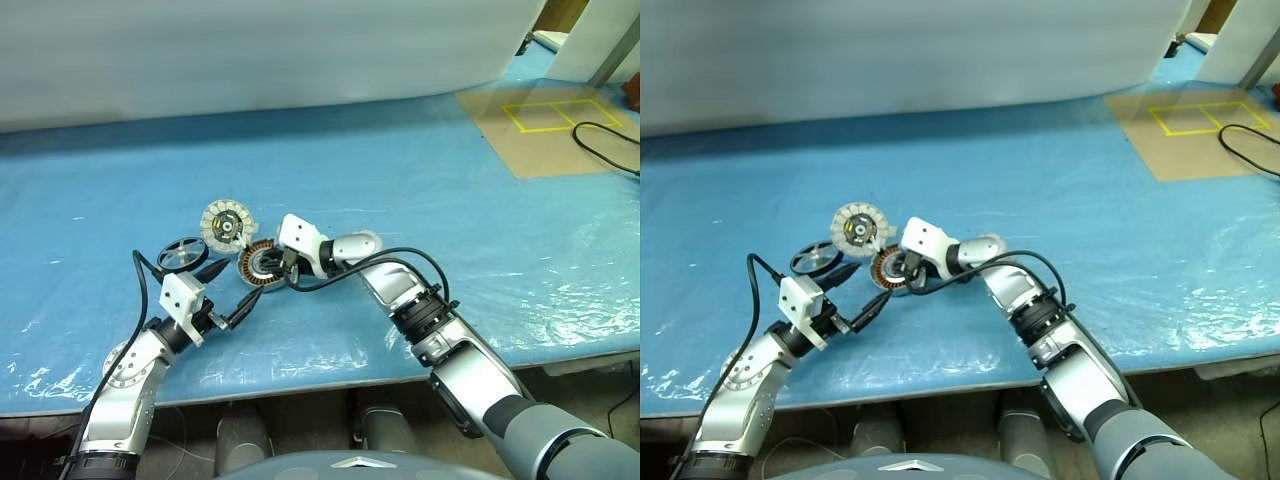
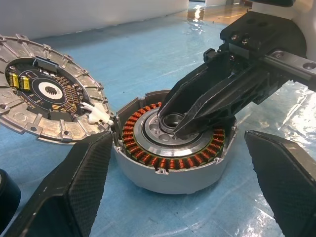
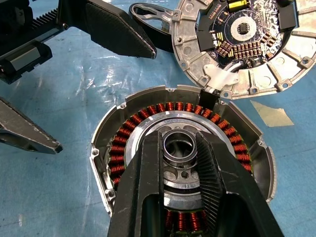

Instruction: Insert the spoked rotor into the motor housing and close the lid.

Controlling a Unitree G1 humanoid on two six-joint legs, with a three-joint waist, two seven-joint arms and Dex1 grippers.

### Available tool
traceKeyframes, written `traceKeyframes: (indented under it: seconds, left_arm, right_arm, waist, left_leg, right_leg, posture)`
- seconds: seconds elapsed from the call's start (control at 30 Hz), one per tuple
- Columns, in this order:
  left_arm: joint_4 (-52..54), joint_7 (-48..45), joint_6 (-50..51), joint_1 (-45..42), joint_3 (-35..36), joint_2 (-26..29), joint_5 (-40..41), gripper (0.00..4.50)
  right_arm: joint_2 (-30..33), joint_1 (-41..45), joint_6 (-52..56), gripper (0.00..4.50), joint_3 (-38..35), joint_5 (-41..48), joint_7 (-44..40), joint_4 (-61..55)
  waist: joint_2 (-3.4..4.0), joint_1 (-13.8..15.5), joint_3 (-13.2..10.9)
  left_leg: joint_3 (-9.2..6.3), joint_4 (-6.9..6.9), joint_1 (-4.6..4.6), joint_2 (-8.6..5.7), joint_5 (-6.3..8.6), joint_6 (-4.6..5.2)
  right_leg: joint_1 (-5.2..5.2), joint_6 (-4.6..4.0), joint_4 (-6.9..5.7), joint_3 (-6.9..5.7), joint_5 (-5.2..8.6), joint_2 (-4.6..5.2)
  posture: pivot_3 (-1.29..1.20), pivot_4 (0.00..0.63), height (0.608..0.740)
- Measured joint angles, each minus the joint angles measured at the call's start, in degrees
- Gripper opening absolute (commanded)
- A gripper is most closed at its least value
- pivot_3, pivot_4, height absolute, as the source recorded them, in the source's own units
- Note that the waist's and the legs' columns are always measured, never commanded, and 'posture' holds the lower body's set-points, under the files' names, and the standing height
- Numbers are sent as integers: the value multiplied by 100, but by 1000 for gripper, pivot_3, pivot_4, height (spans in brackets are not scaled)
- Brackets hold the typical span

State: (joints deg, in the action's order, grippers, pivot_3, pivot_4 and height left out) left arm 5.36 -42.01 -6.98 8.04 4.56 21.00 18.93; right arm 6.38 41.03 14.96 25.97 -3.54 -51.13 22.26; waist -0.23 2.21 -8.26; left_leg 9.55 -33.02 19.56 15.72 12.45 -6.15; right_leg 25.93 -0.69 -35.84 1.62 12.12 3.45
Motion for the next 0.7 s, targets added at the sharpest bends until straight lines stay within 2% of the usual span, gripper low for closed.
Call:
traceKeyframes:
  seconds: [0.7]
  left_arm:
    - [0, -2, 25, -4, -12, -3, 0, 4500]
  right_arm:
    - [-42, 133, -203, 559, -158, -13, 239, 360]
  waist:
    - [0, -3, 0]
  left_leg:
    - [0, 1, -7, 0, 0, 0]
  right_leg:
    - [-16, -5, 5, 0, -4, 0]
  posture:
    - [0, 150, 740]
